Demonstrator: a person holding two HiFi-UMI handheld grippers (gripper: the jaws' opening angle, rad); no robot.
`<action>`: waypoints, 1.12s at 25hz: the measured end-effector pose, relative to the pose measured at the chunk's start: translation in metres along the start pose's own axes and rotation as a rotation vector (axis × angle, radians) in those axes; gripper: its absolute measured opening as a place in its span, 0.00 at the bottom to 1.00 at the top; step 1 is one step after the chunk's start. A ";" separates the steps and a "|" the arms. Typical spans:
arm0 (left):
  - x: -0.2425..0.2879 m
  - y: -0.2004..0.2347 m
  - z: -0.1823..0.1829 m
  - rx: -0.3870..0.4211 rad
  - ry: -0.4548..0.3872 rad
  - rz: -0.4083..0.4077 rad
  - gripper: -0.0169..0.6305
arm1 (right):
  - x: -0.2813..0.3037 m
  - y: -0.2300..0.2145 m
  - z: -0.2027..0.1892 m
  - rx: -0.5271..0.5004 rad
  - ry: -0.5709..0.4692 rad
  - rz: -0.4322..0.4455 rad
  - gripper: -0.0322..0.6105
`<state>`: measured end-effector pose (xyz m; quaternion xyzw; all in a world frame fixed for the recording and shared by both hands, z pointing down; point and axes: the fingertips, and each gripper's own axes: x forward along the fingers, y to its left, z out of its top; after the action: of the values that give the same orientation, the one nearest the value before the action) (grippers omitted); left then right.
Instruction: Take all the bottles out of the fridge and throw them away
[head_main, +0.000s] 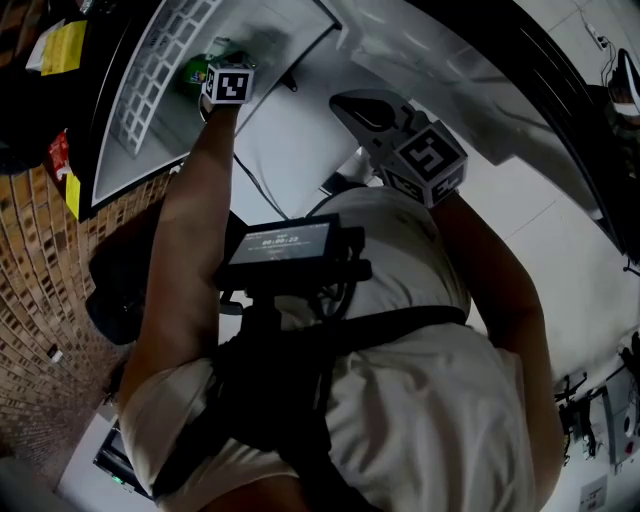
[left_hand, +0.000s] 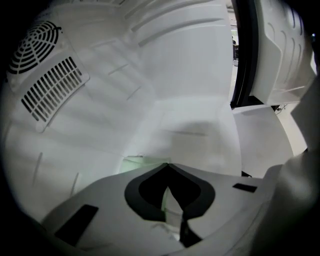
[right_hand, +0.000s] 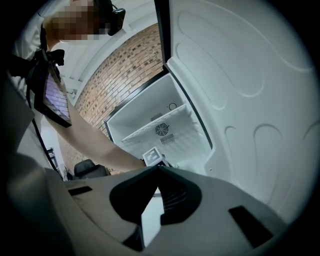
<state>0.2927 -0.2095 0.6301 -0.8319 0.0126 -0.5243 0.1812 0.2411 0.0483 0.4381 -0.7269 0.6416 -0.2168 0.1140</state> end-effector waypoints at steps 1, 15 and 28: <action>-0.002 -0.001 0.003 0.000 -0.011 0.000 0.05 | -0.001 -0.001 0.000 -0.001 -0.001 0.002 0.06; -0.093 -0.023 0.066 -0.012 -0.396 -0.001 0.04 | 0.006 0.010 -0.004 -0.004 0.006 0.074 0.06; -0.197 -0.049 0.073 -0.054 -0.628 -0.052 0.04 | 0.018 0.038 -0.003 -0.038 0.016 0.132 0.06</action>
<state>0.2601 -0.1011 0.4468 -0.9577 -0.0515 -0.2456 0.1407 0.2077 0.0250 0.4272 -0.6832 0.6930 -0.2023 0.1092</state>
